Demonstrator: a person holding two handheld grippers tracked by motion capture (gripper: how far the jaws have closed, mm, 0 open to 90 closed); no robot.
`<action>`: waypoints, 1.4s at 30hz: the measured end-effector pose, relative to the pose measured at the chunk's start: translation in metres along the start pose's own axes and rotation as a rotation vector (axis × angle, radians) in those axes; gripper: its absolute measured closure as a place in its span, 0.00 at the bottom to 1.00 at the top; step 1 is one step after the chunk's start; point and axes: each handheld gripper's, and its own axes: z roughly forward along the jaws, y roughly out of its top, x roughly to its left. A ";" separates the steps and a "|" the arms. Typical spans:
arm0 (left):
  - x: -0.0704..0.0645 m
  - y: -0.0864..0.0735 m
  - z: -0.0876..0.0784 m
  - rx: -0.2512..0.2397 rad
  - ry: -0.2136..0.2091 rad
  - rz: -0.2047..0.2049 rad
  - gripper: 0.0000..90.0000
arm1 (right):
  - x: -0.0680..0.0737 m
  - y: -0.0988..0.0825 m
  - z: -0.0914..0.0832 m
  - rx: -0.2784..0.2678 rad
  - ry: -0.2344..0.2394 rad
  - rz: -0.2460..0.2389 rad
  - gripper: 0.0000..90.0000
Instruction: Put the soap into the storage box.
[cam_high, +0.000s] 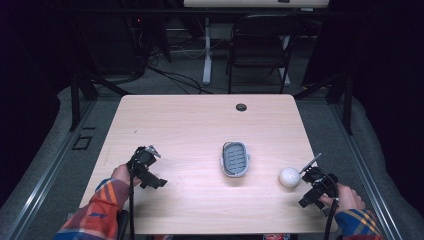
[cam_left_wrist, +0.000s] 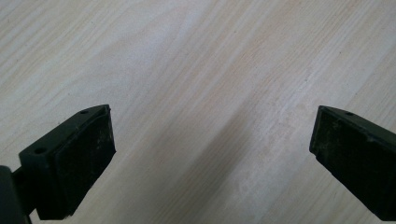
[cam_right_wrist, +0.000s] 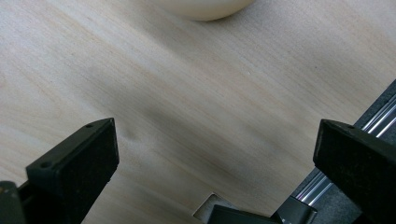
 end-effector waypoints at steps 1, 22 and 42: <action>0.000 0.000 0.000 0.000 -0.001 -0.001 0.00 | 0.000 0.000 0.000 0.000 0.000 -0.002 0.00; 0.000 -0.001 0.001 0.005 -0.003 0.000 0.00 | 0.001 0.005 -0.004 -0.026 0.011 0.004 0.00; 0.000 0.000 0.002 0.005 -0.004 -0.006 0.00 | 0.000 0.026 -0.012 -0.119 0.062 0.035 0.00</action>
